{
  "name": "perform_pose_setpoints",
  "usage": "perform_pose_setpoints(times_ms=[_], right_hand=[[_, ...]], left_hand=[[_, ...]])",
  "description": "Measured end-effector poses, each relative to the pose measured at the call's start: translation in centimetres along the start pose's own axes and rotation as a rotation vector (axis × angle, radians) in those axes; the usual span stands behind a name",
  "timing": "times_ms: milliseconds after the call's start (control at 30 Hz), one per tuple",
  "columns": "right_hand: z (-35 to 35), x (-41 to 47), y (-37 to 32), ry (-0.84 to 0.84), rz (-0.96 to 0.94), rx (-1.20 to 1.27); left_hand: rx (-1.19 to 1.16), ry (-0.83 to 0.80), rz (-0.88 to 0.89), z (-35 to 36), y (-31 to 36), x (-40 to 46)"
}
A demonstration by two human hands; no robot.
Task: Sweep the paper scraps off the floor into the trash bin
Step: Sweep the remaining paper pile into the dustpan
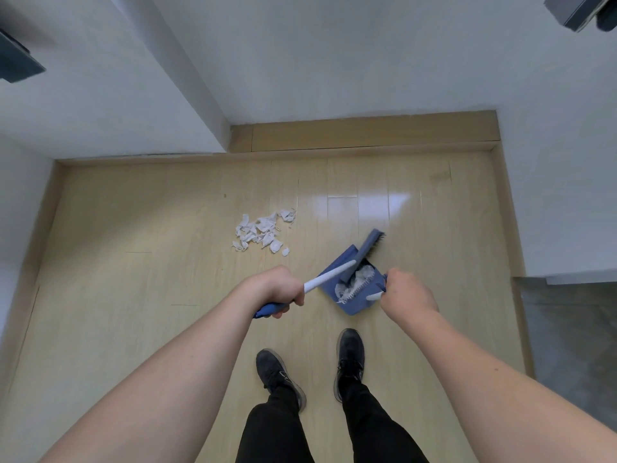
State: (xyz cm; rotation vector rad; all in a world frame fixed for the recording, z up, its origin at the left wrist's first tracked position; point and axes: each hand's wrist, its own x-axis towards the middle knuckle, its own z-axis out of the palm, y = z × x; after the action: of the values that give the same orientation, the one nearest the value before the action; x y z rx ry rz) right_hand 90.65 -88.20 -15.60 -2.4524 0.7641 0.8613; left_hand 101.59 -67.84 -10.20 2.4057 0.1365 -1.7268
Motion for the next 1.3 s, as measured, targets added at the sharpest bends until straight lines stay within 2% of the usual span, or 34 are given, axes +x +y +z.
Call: perform_pose_setpoints(times_ms=[200, 400, 733, 1033, 1300], right_hand=[[-0.2, -0.1, -0.1, 0.008, -0.012, -0.002], [0.0, 0.3, 0.1, 0.013, -0.020, 0.000], [0.1, -0.6, 1.4, -0.126, 0.028, 0.030], [0.9, -5.1, 0.5, -0.019, 0.015, 0.138], [1.4, -6.1, -3.2, -0.055, -0.133, -0.006]], left_hand=[[-0.043, 0.081, -0.035, -0.1, -0.2, 0.3], [-0.160, 0.032, -0.064, 1.1, 0.3, 1.3], [-0.006, -0.021, -0.032, 2.7, 0.6, -1.6], [-0.046, 0.146, -0.026, 3.3, -3.0, -6.1], [-0.182, 0.215, -0.072, 3.3, -6.8, -7.4]])
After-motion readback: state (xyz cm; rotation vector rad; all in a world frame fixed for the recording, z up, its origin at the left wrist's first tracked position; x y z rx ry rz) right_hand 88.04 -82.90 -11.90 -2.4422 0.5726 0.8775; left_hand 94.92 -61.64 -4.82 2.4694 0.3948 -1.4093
